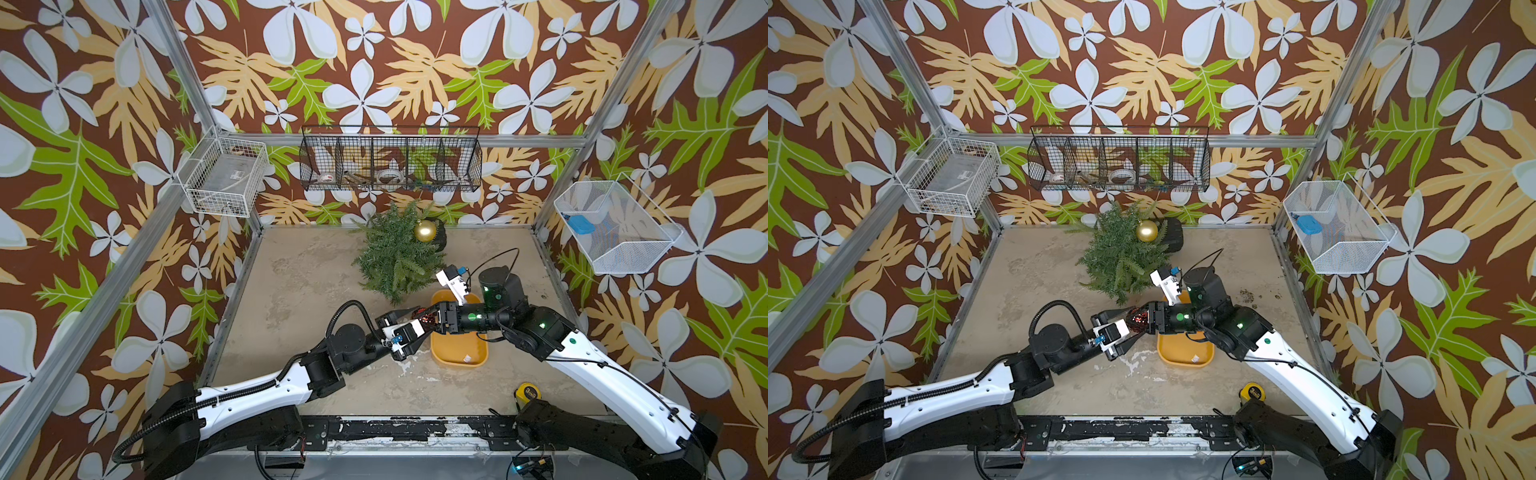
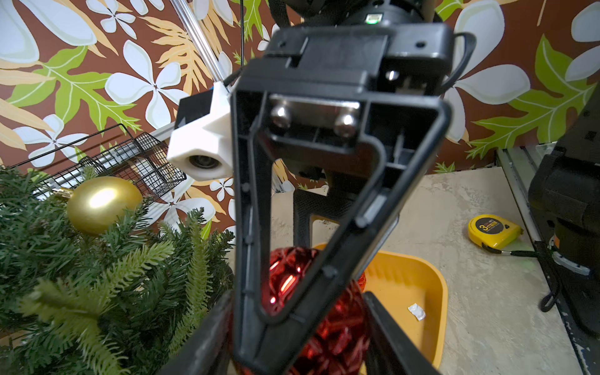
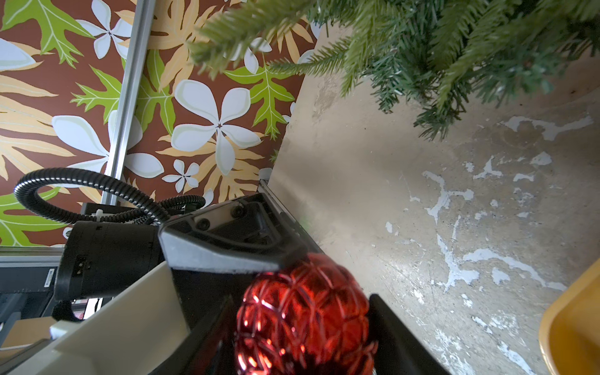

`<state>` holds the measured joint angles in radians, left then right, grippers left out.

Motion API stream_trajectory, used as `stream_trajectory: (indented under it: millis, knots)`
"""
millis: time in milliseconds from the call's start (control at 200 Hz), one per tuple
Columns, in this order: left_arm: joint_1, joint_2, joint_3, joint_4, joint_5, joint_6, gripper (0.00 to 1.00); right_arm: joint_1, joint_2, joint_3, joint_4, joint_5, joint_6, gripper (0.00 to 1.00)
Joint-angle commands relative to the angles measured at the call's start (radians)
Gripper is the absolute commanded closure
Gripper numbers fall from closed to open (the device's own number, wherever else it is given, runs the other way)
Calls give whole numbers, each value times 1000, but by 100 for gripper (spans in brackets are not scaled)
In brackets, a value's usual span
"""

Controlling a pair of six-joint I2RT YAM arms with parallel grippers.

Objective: Decorate the small christmas tree with ornaments
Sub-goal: Hang an ornament on the christmas tree.

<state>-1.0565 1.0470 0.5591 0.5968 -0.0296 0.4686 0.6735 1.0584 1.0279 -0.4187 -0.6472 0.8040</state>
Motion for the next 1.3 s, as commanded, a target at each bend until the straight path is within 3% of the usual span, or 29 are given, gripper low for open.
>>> stream_trajectory:
  millis: [0,275,470,661,761,1111,1291]
  knots:
    - [0,0,9,8,-23,-2,46,1,2,-3,23,-11,-7,34]
    - [0,2,10,8,-17,-2,45,1,11,-2,17,-12,-14,35]
    - [0,-1,10,6,-18,1,43,1,5,6,11,-2,-15,43]
    - [0,-34,1,9,-26,-11,17,1,-10,20,-8,27,-29,45]
    - [0,-80,-12,15,-26,-31,12,1,-22,35,-22,53,-48,45]
    - [1,-321,-96,-29,-78,-206,11,1,-93,130,-62,230,-166,44]
    - [0,-380,-89,-129,-131,-306,11,1,-133,147,-14,253,-230,44]
